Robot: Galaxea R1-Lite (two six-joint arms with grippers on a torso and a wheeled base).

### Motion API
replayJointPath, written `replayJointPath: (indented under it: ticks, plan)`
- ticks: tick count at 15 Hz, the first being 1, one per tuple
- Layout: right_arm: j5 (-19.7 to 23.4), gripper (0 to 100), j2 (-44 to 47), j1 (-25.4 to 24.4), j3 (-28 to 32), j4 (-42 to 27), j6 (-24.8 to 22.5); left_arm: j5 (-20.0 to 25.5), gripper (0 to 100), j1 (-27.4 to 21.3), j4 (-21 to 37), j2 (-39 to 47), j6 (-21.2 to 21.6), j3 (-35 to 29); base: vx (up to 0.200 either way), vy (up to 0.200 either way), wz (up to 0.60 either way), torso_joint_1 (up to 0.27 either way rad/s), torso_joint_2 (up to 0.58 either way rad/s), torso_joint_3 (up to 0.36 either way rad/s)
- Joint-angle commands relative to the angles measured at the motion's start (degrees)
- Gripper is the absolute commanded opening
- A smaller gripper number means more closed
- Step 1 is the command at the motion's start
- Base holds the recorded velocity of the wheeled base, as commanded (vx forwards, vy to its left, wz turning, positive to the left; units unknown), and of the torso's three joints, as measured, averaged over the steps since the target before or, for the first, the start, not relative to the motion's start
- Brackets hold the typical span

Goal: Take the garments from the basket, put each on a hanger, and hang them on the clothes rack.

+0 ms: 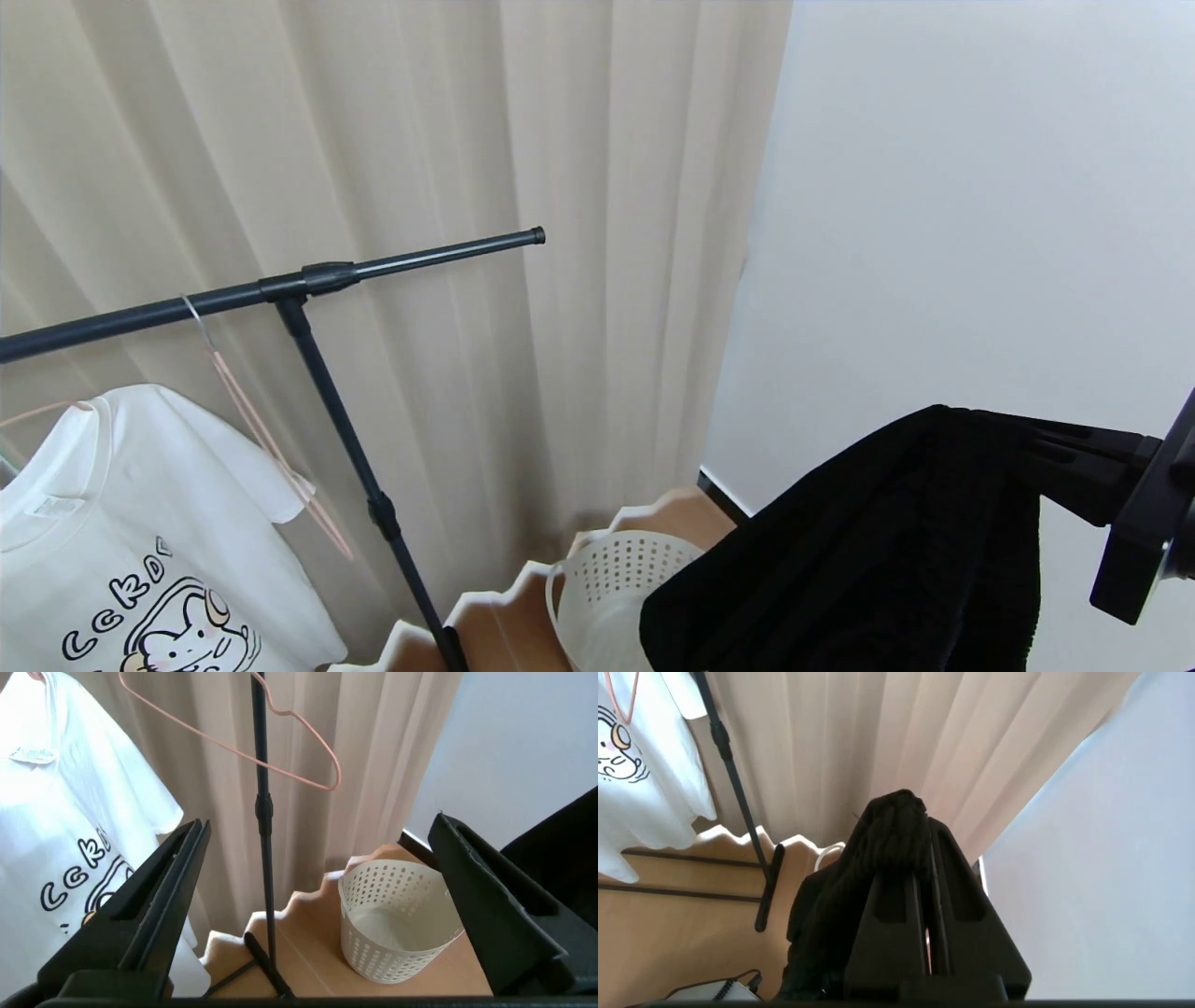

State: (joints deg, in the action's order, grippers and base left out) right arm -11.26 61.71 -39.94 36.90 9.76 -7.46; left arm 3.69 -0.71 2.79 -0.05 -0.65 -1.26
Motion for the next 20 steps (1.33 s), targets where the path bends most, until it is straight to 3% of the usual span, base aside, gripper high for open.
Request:
replayJointPath:
  ticks: [1,10,14,20]
  plan:
    - [0.01,0,0.08,-0.05,-0.16,-0.01,-0.01,0.00,100,0.00,0.02,0.05,-0.06,0.03,0.000,0.000,0.00,0.159,-0.35,-0.198]
    - [-0.07,0,-0.71,-0.05,-0.60,-0.10,-0.27,0.00,100,0.00,0.02,0.05,-0.06,0.03,0.000,0.000,0.00,0.158,-0.34,-0.178]
    - [0.01,0,-0.54,-0.05,-1.31,-0.01,-1.86,0.00,100,0.00,0.02,0.05,-0.06,0.03,0.000,0.000,0.00,0.040,-0.09,-0.040]
    - [0.10,0,-0.54,-0.05,-1.31,-0.01,-1.86,0.00,100,0.00,0.02,0.05,-0.06,0.03,0.000,0.000,0.60,0.004,0.00,0.001]
